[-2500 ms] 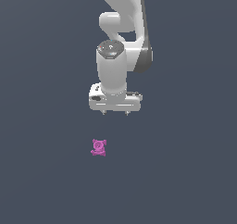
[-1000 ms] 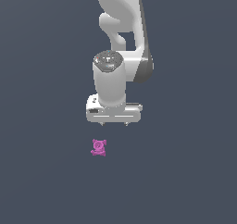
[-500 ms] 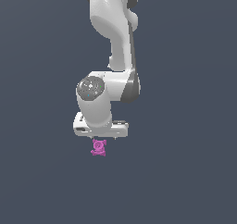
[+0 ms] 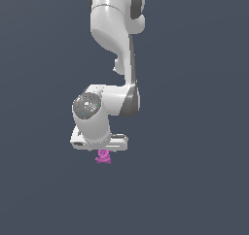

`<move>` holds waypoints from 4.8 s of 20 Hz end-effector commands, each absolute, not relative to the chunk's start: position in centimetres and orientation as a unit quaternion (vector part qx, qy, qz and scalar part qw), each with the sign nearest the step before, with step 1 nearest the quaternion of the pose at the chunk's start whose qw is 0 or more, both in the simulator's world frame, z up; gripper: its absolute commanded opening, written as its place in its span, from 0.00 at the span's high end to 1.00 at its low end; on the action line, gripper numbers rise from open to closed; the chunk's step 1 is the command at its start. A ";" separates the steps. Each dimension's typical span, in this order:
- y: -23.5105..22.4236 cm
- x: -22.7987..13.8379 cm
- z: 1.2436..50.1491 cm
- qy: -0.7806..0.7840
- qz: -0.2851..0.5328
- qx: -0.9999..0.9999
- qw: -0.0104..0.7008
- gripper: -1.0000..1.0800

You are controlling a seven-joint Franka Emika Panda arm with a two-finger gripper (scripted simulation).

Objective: Pick up the object and move it to a goal position.

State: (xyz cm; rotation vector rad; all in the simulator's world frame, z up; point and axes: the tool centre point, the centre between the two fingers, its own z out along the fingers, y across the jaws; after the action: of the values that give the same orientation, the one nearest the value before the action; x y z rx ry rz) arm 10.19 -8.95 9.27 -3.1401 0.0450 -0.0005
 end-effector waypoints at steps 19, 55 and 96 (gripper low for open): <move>-9.2 10.3 3.9 0.014 0.000 -1.000 0.000 0.04; -4.3 5.9 12.1 0.014 0.000 -1.000 0.000 1.00; 16.4 -11.5 46.8 0.014 0.000 -1.000 0.000 1.00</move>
State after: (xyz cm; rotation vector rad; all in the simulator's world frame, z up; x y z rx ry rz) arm -11.19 16.05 46.17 -3.1424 0.0418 -0.0023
